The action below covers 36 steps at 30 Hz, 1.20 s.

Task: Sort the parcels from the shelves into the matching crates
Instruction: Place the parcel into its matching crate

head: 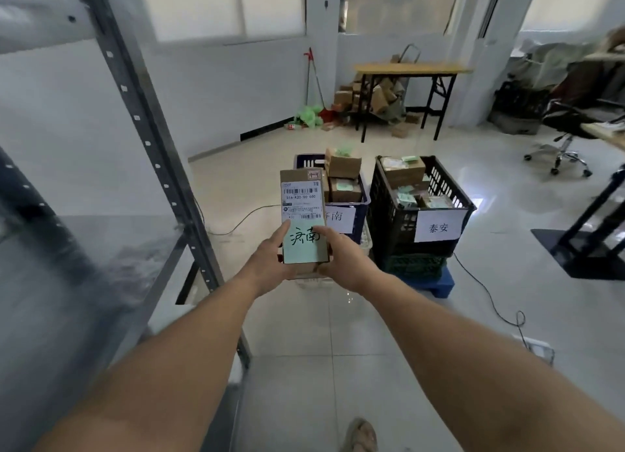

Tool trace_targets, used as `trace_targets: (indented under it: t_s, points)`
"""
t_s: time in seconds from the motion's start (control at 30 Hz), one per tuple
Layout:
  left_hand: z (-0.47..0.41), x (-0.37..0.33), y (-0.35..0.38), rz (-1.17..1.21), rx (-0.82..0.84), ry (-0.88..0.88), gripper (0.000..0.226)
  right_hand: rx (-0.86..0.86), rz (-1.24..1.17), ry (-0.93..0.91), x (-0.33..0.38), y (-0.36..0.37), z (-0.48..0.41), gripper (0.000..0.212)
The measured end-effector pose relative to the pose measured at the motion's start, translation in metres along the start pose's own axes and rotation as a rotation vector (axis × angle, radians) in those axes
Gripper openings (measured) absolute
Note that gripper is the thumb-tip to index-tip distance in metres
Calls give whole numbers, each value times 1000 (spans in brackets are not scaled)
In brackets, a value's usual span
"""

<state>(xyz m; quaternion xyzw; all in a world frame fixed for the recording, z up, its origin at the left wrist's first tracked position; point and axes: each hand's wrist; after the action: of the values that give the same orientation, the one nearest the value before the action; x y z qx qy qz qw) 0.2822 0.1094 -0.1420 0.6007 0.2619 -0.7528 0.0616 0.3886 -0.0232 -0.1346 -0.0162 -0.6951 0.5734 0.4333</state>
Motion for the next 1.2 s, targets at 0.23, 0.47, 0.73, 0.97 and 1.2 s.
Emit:
trace_targets:
  t_s: [0.23, 0.47, 0.73, 0.97, 1.2]
  points:
    - [-148, -42, 31, -38, 24, -6, 98, 23, 28, 25, -76, -61, -123, 76]
    - [-252, -55, 46, -94, -14, 37, 96, 47, -10, 25, -125, -87, -220, 77]
    - [-368, -31, 26, -107, -26, -1, 100, 101, 31, 19, -153, -85, -337, 71]
    - [-516, -11, -8, -71, 26, -37, 109, 81, 91, 96, -177, -84, -477, 72]
    - [-634, 21, -42, -171, 138, -136, 103, 150, 43, 241, -202, -54, -589, 73]
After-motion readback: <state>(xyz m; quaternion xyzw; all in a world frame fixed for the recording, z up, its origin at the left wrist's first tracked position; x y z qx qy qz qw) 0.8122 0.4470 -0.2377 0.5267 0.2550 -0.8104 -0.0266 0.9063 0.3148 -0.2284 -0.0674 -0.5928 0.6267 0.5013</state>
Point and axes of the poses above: each hand's wrist, its own z-axis away from the middle knuckle, its own y-axis out of the palm, x = y × z, and after that the axes turned 6 degrees about z, right-handed
